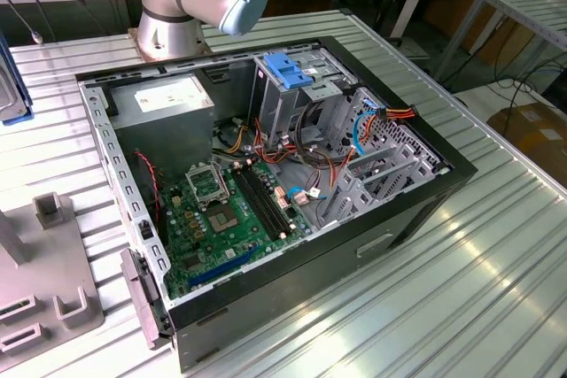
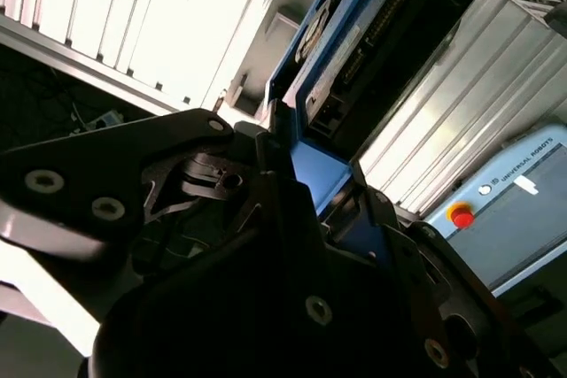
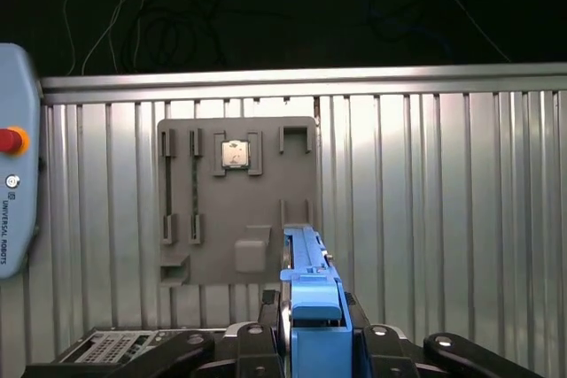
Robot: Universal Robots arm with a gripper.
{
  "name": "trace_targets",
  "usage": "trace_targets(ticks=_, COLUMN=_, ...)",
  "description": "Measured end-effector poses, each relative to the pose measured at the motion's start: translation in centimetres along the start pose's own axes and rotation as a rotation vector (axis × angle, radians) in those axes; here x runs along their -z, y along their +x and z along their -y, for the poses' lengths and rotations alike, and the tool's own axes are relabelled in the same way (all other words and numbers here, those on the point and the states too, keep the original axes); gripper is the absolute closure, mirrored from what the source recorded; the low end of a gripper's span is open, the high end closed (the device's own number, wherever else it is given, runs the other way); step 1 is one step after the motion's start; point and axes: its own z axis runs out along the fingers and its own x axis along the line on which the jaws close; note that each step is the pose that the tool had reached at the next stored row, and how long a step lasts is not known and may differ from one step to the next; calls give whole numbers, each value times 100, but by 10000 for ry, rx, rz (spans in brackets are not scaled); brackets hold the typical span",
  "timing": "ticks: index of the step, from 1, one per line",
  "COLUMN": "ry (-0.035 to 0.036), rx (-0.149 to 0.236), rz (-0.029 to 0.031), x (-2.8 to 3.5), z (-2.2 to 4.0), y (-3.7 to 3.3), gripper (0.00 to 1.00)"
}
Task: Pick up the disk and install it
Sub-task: 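Pick up the disk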
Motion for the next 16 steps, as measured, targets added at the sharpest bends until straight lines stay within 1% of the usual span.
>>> trace_targets(ticks=6, ry=-3, rx=1, rz=-1, x=5, z=27, y=0, gripper=63)
trace_targets(ticks=7, ry=-3, rx=0, rz=0, x=5, z=47, y=-1, gripper=63)
trace_targets(ticks=9, ry=-7, rx=1, rz=0, x=6, z=127, y=-4, gripper=63)
trace_targets(ticks=13, ry=-10, rx=0, rz=-1, x=7, z=215, y=-7, gripper=63)
trace_targets(ticks=16, ry=-9, rx=0, rz=0, x=7, z=265, y=-8, gripper=63)
